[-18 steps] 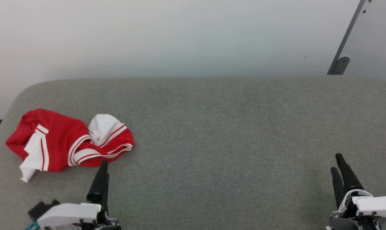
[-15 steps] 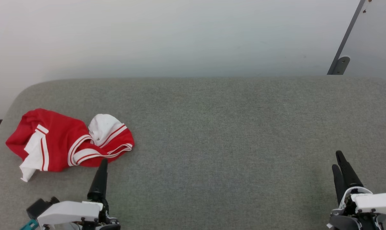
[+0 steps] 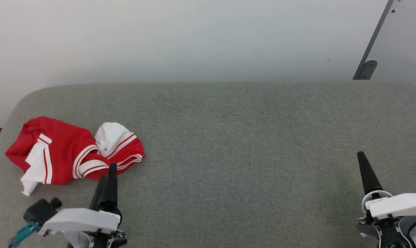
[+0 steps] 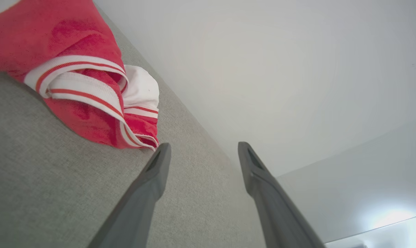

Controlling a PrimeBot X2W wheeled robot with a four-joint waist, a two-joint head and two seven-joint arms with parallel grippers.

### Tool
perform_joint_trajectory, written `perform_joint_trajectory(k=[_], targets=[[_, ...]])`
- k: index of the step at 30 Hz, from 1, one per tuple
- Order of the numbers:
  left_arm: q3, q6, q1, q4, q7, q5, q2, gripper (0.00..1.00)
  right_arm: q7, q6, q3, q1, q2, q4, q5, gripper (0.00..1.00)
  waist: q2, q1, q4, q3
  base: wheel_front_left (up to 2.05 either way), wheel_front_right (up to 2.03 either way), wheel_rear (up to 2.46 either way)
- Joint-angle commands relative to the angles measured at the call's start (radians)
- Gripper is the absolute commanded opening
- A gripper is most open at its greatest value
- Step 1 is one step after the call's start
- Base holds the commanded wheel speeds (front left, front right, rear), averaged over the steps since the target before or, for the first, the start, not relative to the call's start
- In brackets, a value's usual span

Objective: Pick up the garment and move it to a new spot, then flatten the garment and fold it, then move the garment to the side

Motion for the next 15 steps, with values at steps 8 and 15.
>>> perform_joint_trajectory(k=[8, 15], targets=[[-0.022, 0.026, -0.029, -0.022, -0.037, 0.200, 0.027, 1.00, -0.038, 0.000, 0.028, -0.046, -0.027, -0.038, -0.215, 1.00, 0.0000, 0.0000, 0.001, 0.001, 0.00, 0.00, 0.00], [-0.042, 0.043, -0.027, -0.034, -0.060, 0.313, 0.041, 1.00, -0.061, 0.000, 0.041, -0.058, -0.041, -0.043, -0.362, 1.00, 0.0000, 0.0000, 0.004, -0.001, 0.00, 0.00, 0.00]])
